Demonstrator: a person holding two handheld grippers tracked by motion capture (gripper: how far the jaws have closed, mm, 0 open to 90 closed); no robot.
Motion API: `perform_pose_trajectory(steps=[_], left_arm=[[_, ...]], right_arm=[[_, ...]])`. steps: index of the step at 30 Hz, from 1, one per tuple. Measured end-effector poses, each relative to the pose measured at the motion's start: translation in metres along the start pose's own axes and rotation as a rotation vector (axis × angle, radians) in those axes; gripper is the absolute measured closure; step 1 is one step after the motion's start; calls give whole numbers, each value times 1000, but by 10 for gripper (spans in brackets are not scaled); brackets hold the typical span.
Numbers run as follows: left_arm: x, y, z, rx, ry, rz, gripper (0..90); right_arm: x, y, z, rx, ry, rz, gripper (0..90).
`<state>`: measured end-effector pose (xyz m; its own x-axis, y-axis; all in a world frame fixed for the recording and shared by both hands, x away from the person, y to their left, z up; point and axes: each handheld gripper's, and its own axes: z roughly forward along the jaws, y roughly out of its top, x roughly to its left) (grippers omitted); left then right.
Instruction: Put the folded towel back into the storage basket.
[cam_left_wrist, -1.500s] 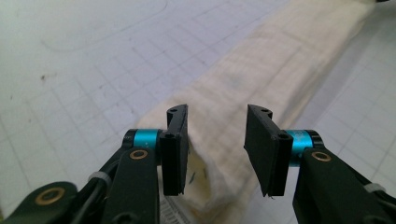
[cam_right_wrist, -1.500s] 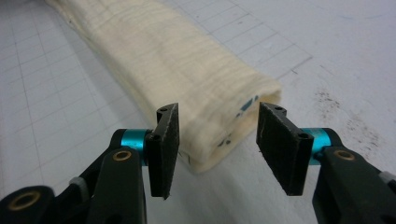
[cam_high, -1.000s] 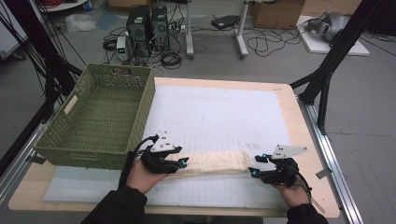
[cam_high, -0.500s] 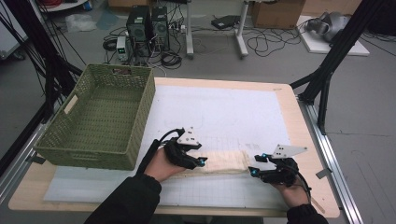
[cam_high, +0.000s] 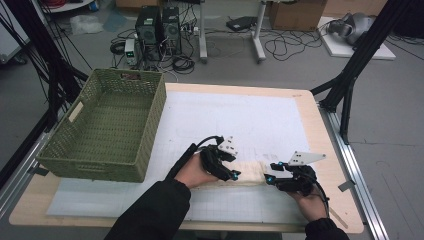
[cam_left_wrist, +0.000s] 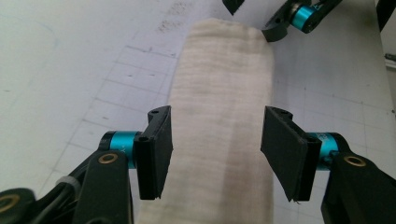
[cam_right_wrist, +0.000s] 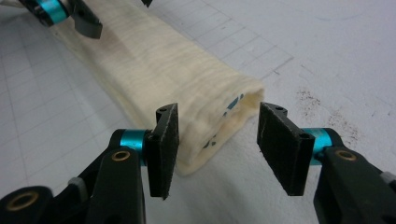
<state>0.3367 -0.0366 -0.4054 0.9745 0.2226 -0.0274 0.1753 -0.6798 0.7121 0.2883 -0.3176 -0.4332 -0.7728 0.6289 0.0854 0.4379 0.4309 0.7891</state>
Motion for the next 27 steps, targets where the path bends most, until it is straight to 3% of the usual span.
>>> perform_pose_trajectory(steps=[7, 10, 15, 18, 22, 27], left_arm=[[2, -4, 16, 86, -23, 5, 399], [1, -5, 20, 111, -37, 7, 401], [-2, -6, 25, 131, -48, 12, 412], [-2, -6, 25, 128, -47, 9, 412], [-2, -6, 26, 130, -45, 16, 411], [-1, -5, 20, 98, -45, 17, 416]], right_arm=[[-4, -4, 3, 42, -45, 10, 517], [-4, -6, 5, 63, -38, 4, 517], [-3, 1, -6, -37, -13, 29, 512], [2, 6, -4, -48, -6, 10, 516], [7, 10, 1, -36, 19, -24, 648], [7, 6, 13, 70, 43, -42, 801]])
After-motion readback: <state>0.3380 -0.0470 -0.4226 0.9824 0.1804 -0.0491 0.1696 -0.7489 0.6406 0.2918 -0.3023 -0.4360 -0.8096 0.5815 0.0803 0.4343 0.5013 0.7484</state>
